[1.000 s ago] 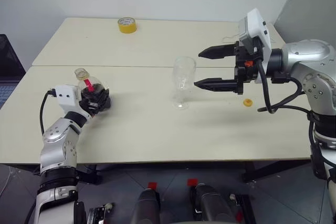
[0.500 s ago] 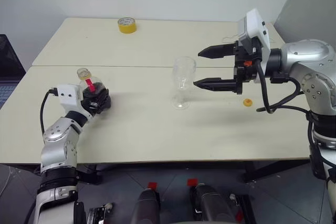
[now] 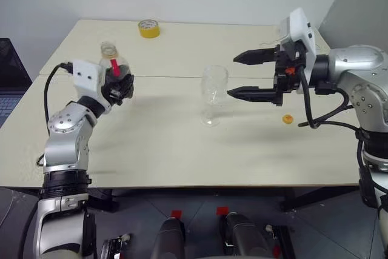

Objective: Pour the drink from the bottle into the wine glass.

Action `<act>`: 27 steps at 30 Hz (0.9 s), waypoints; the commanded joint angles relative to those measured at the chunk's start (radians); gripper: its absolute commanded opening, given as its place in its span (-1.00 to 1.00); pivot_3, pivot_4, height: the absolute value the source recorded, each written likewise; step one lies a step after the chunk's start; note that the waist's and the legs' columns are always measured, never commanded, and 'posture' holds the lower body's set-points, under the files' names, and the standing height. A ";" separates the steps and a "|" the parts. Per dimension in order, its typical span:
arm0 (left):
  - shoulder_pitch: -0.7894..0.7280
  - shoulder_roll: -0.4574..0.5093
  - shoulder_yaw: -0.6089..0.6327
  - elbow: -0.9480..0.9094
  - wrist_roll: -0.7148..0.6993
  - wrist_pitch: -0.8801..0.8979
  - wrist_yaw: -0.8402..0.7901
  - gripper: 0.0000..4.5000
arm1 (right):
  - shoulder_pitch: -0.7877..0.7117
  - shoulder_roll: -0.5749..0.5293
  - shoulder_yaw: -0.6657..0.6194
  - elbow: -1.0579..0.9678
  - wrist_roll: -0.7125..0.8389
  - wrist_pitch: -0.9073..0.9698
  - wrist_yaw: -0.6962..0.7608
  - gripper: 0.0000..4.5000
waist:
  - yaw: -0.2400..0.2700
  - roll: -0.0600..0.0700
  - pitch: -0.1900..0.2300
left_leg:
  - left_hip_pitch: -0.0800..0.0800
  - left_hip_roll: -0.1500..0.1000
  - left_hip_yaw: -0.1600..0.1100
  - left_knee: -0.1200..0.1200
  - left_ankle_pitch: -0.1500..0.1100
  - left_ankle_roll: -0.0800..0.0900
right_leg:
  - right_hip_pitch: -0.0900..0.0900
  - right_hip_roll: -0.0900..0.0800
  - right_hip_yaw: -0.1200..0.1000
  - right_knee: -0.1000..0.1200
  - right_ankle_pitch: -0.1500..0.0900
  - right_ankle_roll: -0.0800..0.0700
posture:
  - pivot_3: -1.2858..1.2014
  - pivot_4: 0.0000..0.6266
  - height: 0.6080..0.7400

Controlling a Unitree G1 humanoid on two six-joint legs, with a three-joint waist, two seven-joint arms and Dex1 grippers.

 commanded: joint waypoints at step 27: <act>-0.518 -0.045 -0.365 0.443 0.384 -0.464 -0.134 0.30 | 0.177 -0.010 -0.170 -0.137 0.048 0.046 -0.208 1.00 | -0.002 0.000 0.000 | -0.001 -0.001 0.000 0.001 0.000 0.000 | -0.001 0.001 0.001 0.001 0.001 0.001 | 0.03 -0.52 1.00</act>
